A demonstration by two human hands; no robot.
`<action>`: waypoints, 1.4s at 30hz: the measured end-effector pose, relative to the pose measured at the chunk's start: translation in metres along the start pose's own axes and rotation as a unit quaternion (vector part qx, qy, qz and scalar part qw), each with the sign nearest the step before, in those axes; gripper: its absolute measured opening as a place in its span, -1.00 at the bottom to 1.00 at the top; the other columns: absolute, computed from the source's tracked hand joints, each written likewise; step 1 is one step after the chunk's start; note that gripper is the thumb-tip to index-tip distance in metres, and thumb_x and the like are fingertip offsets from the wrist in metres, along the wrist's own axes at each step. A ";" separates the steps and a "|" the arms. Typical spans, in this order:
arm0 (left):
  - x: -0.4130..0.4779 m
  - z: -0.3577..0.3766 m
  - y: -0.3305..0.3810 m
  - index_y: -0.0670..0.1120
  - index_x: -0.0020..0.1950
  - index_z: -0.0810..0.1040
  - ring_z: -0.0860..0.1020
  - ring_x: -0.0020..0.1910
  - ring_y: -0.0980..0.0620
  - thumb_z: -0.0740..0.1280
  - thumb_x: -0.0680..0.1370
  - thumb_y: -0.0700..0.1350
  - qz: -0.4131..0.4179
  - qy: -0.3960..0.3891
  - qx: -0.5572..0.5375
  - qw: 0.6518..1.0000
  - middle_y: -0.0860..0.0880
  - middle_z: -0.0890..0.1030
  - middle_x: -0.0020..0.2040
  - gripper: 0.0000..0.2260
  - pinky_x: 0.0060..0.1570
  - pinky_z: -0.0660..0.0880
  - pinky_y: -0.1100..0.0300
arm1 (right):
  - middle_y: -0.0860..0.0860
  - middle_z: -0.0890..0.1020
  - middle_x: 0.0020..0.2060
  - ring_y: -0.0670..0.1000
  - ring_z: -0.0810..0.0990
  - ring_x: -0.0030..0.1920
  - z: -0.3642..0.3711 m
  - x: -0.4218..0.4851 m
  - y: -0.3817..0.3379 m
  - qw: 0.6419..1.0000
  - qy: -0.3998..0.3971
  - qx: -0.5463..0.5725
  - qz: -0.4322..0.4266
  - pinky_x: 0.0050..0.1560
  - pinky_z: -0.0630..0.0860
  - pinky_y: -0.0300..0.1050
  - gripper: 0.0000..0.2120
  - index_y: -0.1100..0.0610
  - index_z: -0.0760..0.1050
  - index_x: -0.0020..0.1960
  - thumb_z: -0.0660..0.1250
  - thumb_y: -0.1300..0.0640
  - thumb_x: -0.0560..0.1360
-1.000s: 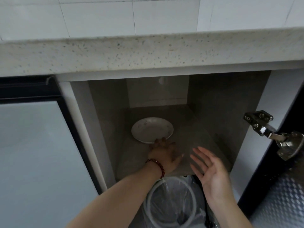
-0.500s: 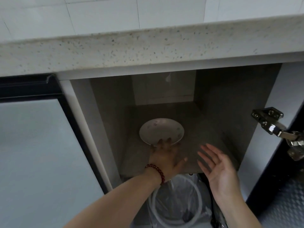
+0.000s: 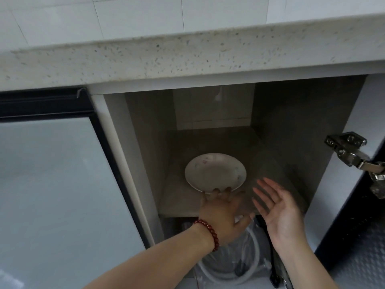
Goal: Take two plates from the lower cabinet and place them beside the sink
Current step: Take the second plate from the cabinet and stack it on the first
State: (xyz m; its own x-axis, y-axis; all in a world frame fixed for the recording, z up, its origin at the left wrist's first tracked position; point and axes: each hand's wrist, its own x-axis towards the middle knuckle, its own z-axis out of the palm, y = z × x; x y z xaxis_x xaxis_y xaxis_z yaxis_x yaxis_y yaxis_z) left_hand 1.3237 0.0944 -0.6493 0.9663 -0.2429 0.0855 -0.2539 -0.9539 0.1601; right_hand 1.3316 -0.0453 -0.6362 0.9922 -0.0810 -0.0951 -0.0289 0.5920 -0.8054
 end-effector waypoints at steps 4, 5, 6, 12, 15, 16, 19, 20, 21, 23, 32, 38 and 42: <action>-0.004 -0.004 -0.001 0.18 0.50 0.06 0.11 0.49 -0.12 0.01 0.54 0.28 -0.003 -0.009 -0.008 1.000 -0.02 0.17 0.53 -0.46 0.39 -0.03 -0.24 | 0.03 0.62 0.13 0.01 0.55 0.19 0.000 -0.001 0.000 1.000 -0.005 -0.004 -0.003 0.20 0.43 -0.03 -0.69 0.05 0.53 0.09 0.02 0.10 0.61; -0.004 -0.006 -0.003 0.18 0.49 0.06 0.10 0.49 -0.12 0.01 0.54 0.27 -0.006 -0.011 -0.004 1.000 -0.02 0.16 0.53 -0.46 0.39 -0.04 -0.25 | 0.03 0.62 0.13 0.01 0.56 0.18 0.000 -0.001 -0.001 1.000 -0.004 -0.005 -0.004 0.20 0.43 -0.02 -0.69 0.05 0.53 0.10 0.01 0.10 0.62; -0.004 -0.007 -0.004 0.16 0.48 0.08 0.13 0.48 -0.13 0.02 0.53 0.27 -0.008 -0.010 0.000 1.000 -0.02 0.20 0.51 -0.47 0.38 -0.03 -0.26 | 0.03 0.62 0.13 0.01 0.56 0.18 0.000 -0.001 -0.002 1.000 -0.004 -0.007 -0.006 0.20 0.44 -0.02 -0.69 0.05 0.53 0.10 0.01 0.10 0.62; -0.010 -0.007 0.000 0.10 0.47 0.16 0.26 0.41 -0.14 -0.02 0.52 0.28 -0.002 -0.015 0.005 1.000 -0.06 0.32 0.44 -0.45 0.37 0.01 -0.29 | 0.00 0.62 0.11 -0.02 0.56 0.16 0.000 -0.003 -0.006 1.000 0.000 -0.009 -0.010 0.15 0.44 -0.05 -0.70 0.04 0.53 0.08 0.02 0.10 0.62; -0.015 -0.008 0.006 0.10 0.47 0.15 0.23 0.42 -0.12 -0.01 0.52 0.28 0.011 -0.029 -0.003 1.000 -0.05 0.30 0.46 -0.45 0.39 -0.01 -0.29 | -0.01 0.62 0.10 -0.02 0.55 0.16 -0.001 -0.002 -0.007 1.000 0.000 -0.013 -0.008 0.19 0.43 -0.05 -0.70 0.04 0.53 0.08 0.02 0.10 0.62; -0.016 -0.009 0.008 0.11 0.46 0.15 0.24 0.42 -0.11 0.00 0.52 0.27 0.016 -0.030 -0.010 0.999 -0.04 0.31 0.45 -0.46 0.39 -0.03 -0.29 | -0.01 0.62 0.09 -0.02 0.55 0.16 -0.002 -0.001 -0.007 1.000 0.000 -0.015 -0.007 0.20 0.42 -0.05 -0.70 0.04 0.53 0.08 0.02 0.10 0.62; -0.017 -0.011 0.008 0.14 0.48 0.12 0.25 0.41 -0.08 0.02 0.54 0.26 0.017 -0.027 -0.035 0.999 0.00 0.33 0.43 -0.47 0.39 -0.06 -0.29 | -0.03 0.62 0.09 -0.04 0.55 0.15 -0.004 0.002 -0.006 1.000 0.006 -0.023 -0.004 0.19 0.42 -0.06 -0.71 0.03 0.53 0.08 0.03 0.09 0.62; -0.016 -0.011 0.005 0.15 0.48 0.10 0.24 0.42 -0.06 0.01 0.54 0.26 0.014 -0.021 -0.040 0.999 0.01 0.31 0.44 -0.47 0.40 -0.05 -0.28 | -0.03 0.62 0.09 -0.04 0.55 0.15 -0.004 0.003 -0.005 1.000 0.009 -0.029 -0.004 0.18 0.42 -0.07 -0.71 0.02 0.53 0.08 0.03 0.09 0.62; -0.014 -0.012 -0.001 0.17 0.49 0.08 0.21 0.44 -0.05 0.00 0.53 0.28 0.007 -0.015 -0.042 0.999 0.02 0.28 0.46 -0.46 0.40 -0.04 -0.28 | -0.03 0.62 0.09 -0.04 0.55 0.14 -0.004 0.004 -0.003 0.999 0.012 -0.033 -0.003 0.17 0.43 -0.07 -0.72 0.02 0.53 0.08 0.04 0.09 0.61; -0.009 -0.013 -0.015 0.18 0.48 0.07 0.16 0.47 -0.06 -0.06 0.49 0.33 -0.016 -0.002 -0.048 0.999 0.02 0.22 0.49 -0.42 0.41 0.05 -0.24 | -0.04 0.62 0.08 -0.05 0.55 0.14 -0.004 0.008 0.000 0.999 0.022 -0.039 0.000 0.13 0.43 -0.09 -0.72 0.01 0.54 0.06 0.04 0.09 0.61; -0.024 -0.016 -0.021 0.12 0.51 0.05 0.25 0.44 -0.06 -0.10 0.49 0.31 -0.045 -0.010 -0.023 0.999 0.02 0.28 0.48 -0.39 0.39 0.01 -0.26 | -0.06 0.62 0.09 -0.08 0.56 0.14 -0.006 0.010 0.012 0.999 0.016 -0.042 0.007 0.02 0.44 -0.13 -0.72 0.00 0.54 0.08 0.05 0.09 0.61; -0.034 -0.008 0.002 0.11 0.51 0.06 0.24 0.43 -0.13 -0.17 0.47 0.36 -0.016 -0.028 -0.001 0.999 -0.02 0.33 0.44 -0.34 0.37 -0.06 -0.30 | -0.06 0.62 0.10 -0.08 0.56 0.14 -0.006 0.003 0.007 0.999 0.015 -0.045 0.004 0.12 0.44 -0.11 -0.72 0.01 0.54 0.09 0.06 0.09 0.61; -0.035 -0.011 0.008 0.11 0.50 0.06 0.24 0.43 -0.11 -0.04 0.53 0.29 -0.001 -0.025 -0.013 1.000 0.00 0.34 0.44 -0.43 0.38 -0.05 -0.30 | -0.06 0.62 0.09 -0.08 0.56 0.13 -0.005 0.002 0.000 0.999 0.014 -0.042 -0.004 0.11 0.43 -0.10 -0.73 0.01 0.54 0.08 0.06 0.10 0.61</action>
State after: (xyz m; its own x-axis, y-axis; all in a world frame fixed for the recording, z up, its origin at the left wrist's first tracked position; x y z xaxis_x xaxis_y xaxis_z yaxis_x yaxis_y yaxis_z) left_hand 1.2869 0.0972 -0.6398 0.9675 -0.2502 0.0366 -0.2525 -0.9494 0.1868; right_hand 1.3327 -0.0493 -0.6395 0.9886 -0.1083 -0.1044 -0.0328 0.5221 -0.8523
